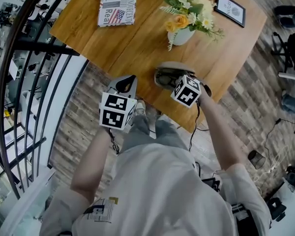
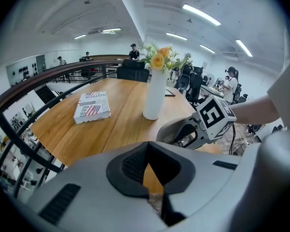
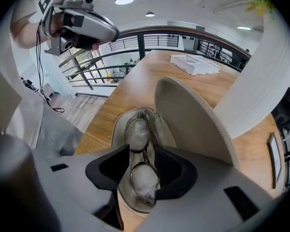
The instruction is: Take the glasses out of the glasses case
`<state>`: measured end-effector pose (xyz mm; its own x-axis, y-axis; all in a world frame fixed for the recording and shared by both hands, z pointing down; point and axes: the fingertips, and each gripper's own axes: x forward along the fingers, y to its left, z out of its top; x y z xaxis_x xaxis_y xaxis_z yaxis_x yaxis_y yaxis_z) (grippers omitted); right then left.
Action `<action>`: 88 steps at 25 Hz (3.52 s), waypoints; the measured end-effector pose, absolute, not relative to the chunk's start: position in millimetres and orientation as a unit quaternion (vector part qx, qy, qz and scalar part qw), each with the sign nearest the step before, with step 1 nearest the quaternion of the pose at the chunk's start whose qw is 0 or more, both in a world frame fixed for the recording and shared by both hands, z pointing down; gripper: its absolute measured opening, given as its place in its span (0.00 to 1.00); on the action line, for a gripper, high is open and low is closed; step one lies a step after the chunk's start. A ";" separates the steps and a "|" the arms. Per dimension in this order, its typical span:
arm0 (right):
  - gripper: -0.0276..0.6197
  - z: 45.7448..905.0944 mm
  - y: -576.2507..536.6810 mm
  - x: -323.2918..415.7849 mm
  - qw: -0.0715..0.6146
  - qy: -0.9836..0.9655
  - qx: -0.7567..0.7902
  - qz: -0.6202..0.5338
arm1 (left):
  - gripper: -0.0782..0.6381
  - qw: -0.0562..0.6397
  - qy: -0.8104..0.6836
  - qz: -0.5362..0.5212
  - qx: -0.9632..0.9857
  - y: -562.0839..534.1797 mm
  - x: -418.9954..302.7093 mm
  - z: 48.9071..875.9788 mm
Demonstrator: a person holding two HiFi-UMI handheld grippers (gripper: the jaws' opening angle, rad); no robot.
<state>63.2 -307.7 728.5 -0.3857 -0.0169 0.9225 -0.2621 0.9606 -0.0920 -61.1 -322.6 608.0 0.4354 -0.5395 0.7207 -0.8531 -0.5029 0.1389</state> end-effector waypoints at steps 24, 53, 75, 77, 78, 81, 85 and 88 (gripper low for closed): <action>0.15 581.4 -326.2 65.9 0.431 -0.857 0.256 0.120 | 0.13 0.203 -0.448 0.287 0.822 -299.7 -79.5 547.7; 0.15 214.9 -259.5 90.0 0.092 -0.887 0.442 -0.094 | 0.13 -0.051 -0.503 0.135 0.852 -291.4 -110.6 269.3; 0.15 225.2 -247.3 98.0 0.051 -0.885 0.460 -0.043 | 0.13 -0.086 -0.516 0.102 0.846 -267.3 -109.6 245.8; 0.15 232.7 -249.1 97.0 0.062 -0.887 0.457 -0.039 | 0.13 -0.070 -0.519 0.098 0.846 -266.3 -112.0 249.4; 0.15 236.6 -249.6 96.5 0.067 -0.887 0.455 -0.035 | 0.13 -0.067 -0.522 0.098 0.845 -265.9 -113.6 250.9; 0.15 245.6 -248.1 94.2 0.074 -0.890 0.449 -0.024 | 0.13 -0.073 -0.527 0.116 0.838 -264.1 -117.2 256.9; 0.15 249.0 -246.0 91.2 0.075 -0.892 0.445 -0.024 | 0.13 -0.073 -0.526 0.126 0.838 -260.7 -116.5 263.2; 0.15 250.6 -248.4 89.7 0.078 -0.893 0.443 -0.025 | 0.13 -0.073 -0.526 0.121 0.839 -261.1 -116.1 261.4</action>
